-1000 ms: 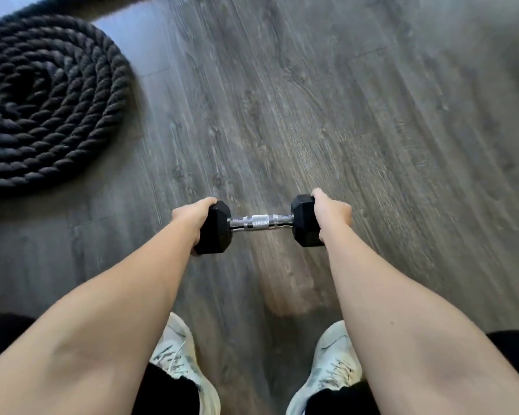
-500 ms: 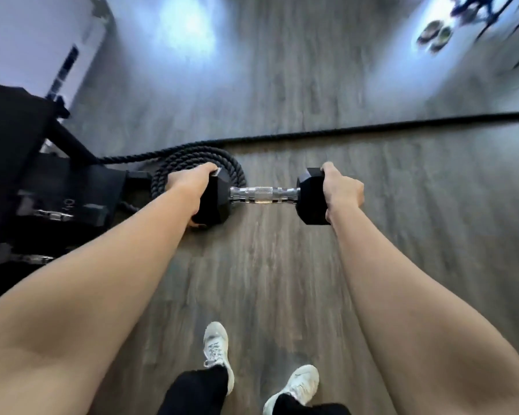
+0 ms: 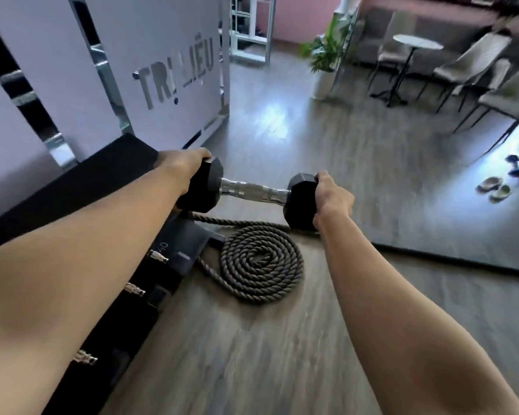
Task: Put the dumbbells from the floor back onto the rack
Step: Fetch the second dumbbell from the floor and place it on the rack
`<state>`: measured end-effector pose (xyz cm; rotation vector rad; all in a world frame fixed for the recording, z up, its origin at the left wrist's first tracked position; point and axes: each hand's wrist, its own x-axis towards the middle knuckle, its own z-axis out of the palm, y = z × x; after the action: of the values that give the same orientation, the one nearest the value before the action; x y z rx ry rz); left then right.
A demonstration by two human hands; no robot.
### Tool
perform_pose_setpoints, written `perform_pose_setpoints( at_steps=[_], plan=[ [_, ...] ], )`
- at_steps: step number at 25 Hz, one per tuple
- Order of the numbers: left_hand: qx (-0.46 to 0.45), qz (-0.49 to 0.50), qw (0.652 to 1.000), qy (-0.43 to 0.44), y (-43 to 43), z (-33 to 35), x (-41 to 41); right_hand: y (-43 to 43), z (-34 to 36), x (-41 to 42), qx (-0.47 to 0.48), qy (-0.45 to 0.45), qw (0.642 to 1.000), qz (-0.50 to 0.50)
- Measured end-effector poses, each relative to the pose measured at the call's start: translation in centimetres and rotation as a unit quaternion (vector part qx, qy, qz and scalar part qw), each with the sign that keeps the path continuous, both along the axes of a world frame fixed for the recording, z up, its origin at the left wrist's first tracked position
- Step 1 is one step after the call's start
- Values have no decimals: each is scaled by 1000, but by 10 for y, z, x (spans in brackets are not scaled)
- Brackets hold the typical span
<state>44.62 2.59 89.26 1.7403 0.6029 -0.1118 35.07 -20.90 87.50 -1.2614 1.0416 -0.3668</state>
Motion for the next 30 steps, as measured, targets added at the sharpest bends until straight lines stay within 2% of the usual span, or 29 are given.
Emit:
perform_pose_setpoints(
  at_steps=[5,10,14,17,23,30],
  plan=[
    [13,75,996,40,127,-15,50,118,-22,89,-8,26,996,83],
    [40,136,989,44,228,-51,103,218,-84,188,41,58,984,166],
    [83,196,974,81,302,-94,153,299,-136,255,52,110,975,185],
    [107,204,965,121,347,-130,175,346,-167,277,60,154,971,171],
    [128,172,955,203,404,-206,224,407,-237,311,57,236,959,148],
    [172,176,931,269,422,-260,251,434,-293,334,69,307,938,148]
  ],
)
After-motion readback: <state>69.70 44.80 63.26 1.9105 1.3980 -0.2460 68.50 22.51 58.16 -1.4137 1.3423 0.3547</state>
